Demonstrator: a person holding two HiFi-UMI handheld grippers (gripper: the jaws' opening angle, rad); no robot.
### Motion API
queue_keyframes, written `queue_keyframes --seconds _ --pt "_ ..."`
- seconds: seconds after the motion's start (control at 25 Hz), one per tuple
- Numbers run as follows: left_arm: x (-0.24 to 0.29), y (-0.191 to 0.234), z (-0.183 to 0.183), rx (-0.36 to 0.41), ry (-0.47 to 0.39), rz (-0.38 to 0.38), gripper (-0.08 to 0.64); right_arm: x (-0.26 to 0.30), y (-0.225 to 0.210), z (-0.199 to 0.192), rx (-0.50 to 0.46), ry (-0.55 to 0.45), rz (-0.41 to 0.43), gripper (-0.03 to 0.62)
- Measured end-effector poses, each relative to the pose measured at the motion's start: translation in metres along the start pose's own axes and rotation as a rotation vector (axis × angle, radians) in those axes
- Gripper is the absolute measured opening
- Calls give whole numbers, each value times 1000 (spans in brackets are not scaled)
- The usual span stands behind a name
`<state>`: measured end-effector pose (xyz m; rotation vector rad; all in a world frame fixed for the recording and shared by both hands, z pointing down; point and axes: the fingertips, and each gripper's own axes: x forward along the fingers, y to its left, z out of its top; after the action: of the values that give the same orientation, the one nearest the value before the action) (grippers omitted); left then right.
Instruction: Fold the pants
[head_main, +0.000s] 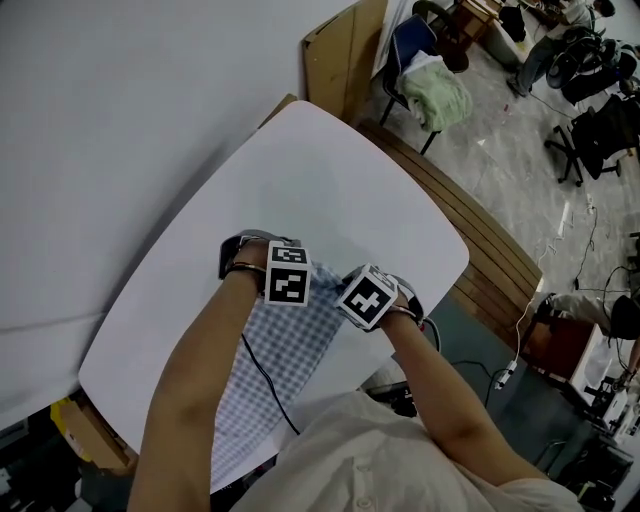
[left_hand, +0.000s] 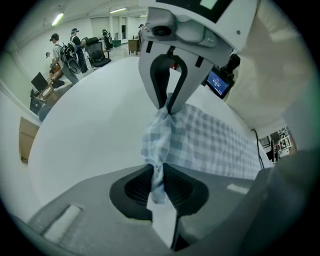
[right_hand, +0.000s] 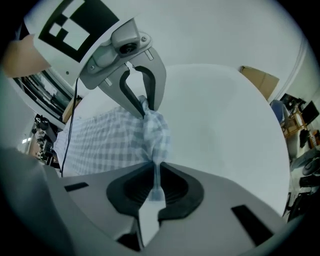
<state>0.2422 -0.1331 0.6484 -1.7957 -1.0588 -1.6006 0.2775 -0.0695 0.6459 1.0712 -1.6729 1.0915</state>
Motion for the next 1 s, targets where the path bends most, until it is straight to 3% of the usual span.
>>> queue_keyframes --seconds 0.32,0.76,1.0 --pt "-15 22 27 10 -14 39 58 -30 -30 -10 93 -78 -9 40" --pt "-78 88 130 89 -127 293 58 -128 -108 -48 191 -150 -190 40" --pt "-105 69 128 111 -129 294 58 -153 -79 -39 118 -175 -131 40"
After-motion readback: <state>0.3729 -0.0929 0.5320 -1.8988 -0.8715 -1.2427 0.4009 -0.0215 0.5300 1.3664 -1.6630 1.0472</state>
